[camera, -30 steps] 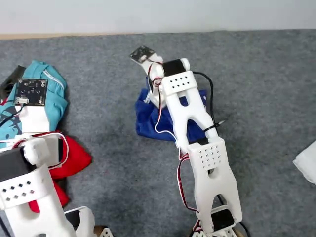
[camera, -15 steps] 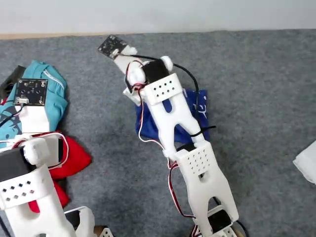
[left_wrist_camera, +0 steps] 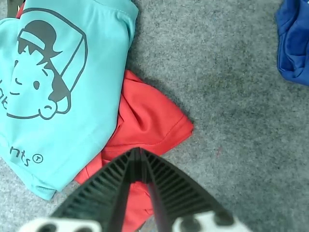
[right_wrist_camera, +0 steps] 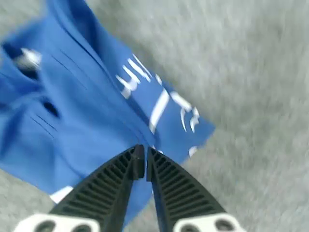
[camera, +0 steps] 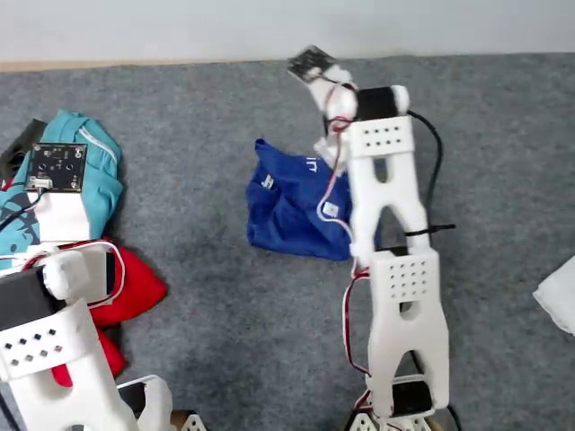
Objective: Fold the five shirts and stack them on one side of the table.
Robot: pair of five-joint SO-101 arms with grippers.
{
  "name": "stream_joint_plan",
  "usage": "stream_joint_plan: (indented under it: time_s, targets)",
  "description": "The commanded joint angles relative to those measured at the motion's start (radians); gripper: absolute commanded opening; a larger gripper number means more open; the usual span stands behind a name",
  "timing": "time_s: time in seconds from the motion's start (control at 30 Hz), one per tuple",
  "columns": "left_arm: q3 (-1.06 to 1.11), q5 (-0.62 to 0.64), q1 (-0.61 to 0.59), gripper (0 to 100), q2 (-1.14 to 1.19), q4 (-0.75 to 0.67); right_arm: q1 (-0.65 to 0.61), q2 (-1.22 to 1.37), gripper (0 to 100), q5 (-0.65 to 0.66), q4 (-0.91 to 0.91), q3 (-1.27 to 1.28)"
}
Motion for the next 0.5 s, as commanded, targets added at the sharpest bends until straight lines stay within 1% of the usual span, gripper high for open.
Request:
stream_joint_plan:
  time_s: [0.0,0.1,0.17,0.37,0.47]
  targets:
    - [-0.008,-0.006,0.005,0,-0.021,0.023,0.042,-0.114,0.9,0.009,0.045,0.112]
    - [-0.008,-0.006,0.005,0,-0.021,0.023,0.044,-0.173,0.9,0.009,0.041,0.233]
    - [-0.008,-0.006,0.005,0,-0.021,0.023,0.045,-0.176,0.9,0.009,0.031,0.269]
    - [-0.008,-0.006,0.005,0,-0.021,0.023,0.053,-0.079,0.9,0.008,-0.015,0.275]
    - [-0.008,-0.006,0.005,0,-0.021,0.023,0.002,-0.051,0.9,0.008,0.019,0.273]
